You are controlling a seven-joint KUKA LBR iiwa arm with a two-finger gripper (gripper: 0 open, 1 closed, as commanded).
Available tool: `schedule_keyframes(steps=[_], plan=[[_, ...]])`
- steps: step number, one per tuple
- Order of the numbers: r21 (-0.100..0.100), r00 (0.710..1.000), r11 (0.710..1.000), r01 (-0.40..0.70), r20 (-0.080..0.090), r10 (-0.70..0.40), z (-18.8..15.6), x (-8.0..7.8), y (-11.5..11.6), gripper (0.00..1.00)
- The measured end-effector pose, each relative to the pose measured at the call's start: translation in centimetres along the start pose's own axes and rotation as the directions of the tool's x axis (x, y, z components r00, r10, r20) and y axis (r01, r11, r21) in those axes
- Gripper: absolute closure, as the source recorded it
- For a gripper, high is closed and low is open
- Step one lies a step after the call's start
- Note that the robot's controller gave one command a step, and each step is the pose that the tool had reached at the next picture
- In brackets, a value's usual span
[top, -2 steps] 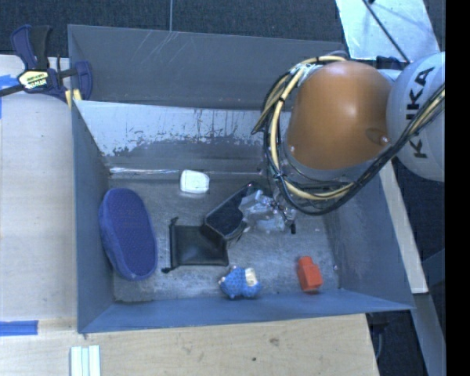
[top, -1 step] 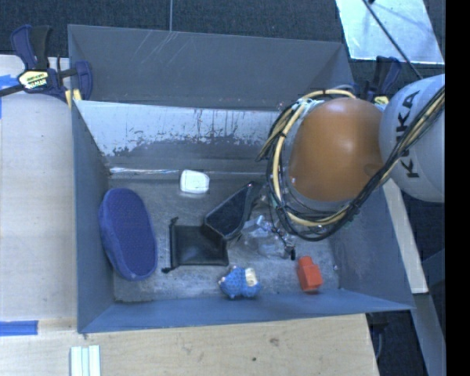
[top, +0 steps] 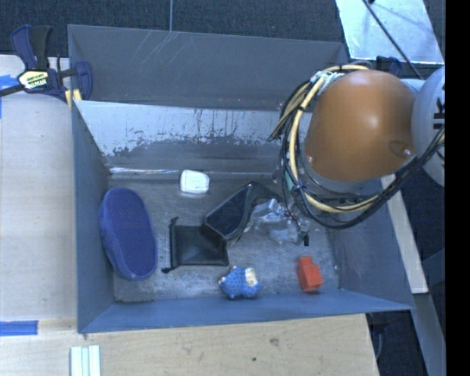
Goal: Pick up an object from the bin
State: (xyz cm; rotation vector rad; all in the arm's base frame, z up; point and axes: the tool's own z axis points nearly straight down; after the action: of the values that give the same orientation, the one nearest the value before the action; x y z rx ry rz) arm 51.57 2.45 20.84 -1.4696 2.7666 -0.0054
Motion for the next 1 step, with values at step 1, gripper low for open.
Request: schedule_keyframes(steps=[1], plan=[[-0.008,1.000,1.000,0.016,-0.005,-0.016,3.20,-0.21,-0.38,1.00]])
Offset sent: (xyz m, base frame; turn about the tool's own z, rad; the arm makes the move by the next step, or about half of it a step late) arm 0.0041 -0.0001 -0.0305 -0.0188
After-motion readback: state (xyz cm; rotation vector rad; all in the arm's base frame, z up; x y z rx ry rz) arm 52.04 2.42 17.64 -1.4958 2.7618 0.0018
